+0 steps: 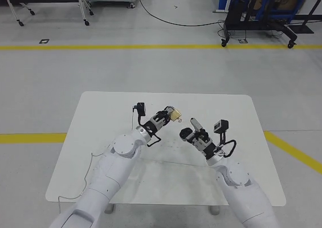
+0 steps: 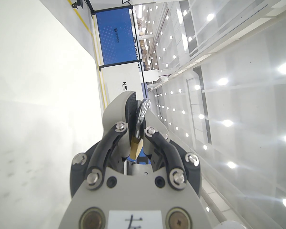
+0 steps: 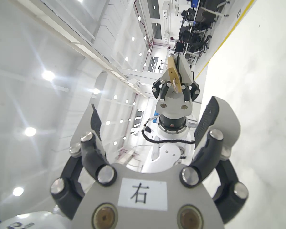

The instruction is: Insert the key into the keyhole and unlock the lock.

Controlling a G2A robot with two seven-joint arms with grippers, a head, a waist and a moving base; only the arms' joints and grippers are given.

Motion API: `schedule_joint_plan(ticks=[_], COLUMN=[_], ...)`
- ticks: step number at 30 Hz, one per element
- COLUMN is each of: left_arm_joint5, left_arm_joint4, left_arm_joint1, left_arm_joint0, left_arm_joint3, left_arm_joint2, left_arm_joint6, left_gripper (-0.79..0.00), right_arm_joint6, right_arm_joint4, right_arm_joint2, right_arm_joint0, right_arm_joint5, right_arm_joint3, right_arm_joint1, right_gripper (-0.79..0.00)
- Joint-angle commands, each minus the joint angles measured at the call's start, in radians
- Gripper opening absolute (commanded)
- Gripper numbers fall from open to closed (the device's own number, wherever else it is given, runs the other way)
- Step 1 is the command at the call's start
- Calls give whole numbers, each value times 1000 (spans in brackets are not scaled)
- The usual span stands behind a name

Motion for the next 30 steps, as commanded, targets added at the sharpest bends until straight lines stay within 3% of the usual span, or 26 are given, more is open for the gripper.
schedule_joint_plan(ticks=[1,9,18,20,21,23,30], left_arm_joint5=[-1,-5,-13,-15,-15,-16,-22], left_arm_joint4=[-6,-2,0,-1,-1,-1,6], left_arm_joint1=[0,-1,0,0,0,1,2], left_arm_joint0=[0,-2,-5,-4,-4,-4,-4], left_arm_joint3=[-1,0,4,3,3,3,2], left_arm_joint2=[-1,-1,1,2,1,1,0], left_arm_joint6=[-8,-18,-51,-58,-60,-64,-75], left_gripper=[-785,-785,-785,-785,-785,-785,-785], right_arm_joint6=[54,92,47,43,42,37,112], right_arm_joint4=[64,113,96,95,94,95,198], right_arm_joint2=[7,-8,-26,-27,-28,-28,-23], right_arm_joint0=[11,52,83,85,85,85,84], right_arm_joint5=[62,168,162,158,156,156,191], right_arm_joint3=[11,53,83,83,84,85,100], right_arm_joint1=[2,2,-3,-4,-4,-4,-5], right_gripper=[-456,-459,-486,-514,-566,-785,-785])
